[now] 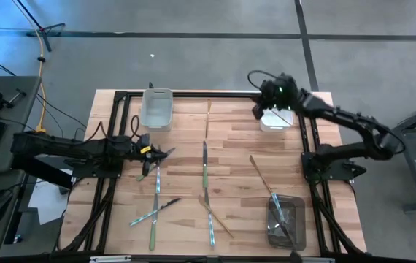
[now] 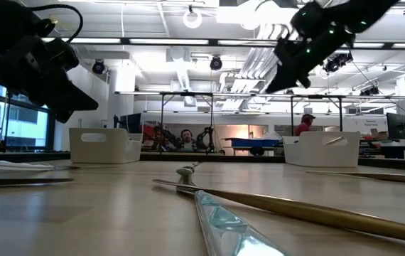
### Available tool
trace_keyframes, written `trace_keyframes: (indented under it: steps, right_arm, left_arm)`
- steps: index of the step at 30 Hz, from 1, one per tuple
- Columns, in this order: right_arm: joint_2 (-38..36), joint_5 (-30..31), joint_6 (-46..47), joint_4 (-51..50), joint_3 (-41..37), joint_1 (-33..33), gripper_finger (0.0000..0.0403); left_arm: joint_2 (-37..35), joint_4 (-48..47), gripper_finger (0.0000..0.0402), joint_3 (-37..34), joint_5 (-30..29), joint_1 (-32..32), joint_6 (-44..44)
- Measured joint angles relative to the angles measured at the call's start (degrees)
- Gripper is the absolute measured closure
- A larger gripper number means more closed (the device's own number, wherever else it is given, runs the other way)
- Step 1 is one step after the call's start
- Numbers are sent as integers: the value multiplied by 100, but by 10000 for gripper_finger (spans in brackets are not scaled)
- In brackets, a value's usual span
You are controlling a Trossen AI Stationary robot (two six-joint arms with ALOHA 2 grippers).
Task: Sort silverware by color (type)
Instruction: Put the top left green knife into the gray bin
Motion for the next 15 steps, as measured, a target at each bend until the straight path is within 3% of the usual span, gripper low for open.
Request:
trace_keyframes:
  steps: [6, 11, 15]
  right_arm:
    - [-642, 33, 249, 1645, -910, 945, 402]
    - [-786, 576, 20, 1849, -1057, 1603, 402]
    - [-786, 888, -30, 1858, -1057, 1981, 403]
  left_arm:
    - [288, -2120, 401, 1230, -56, -197, -219]
    - [753, -3977, 392, 2325, -313, -465, -914]
    - [1324, -4863, 371, 2726, -314, -678, -1416]
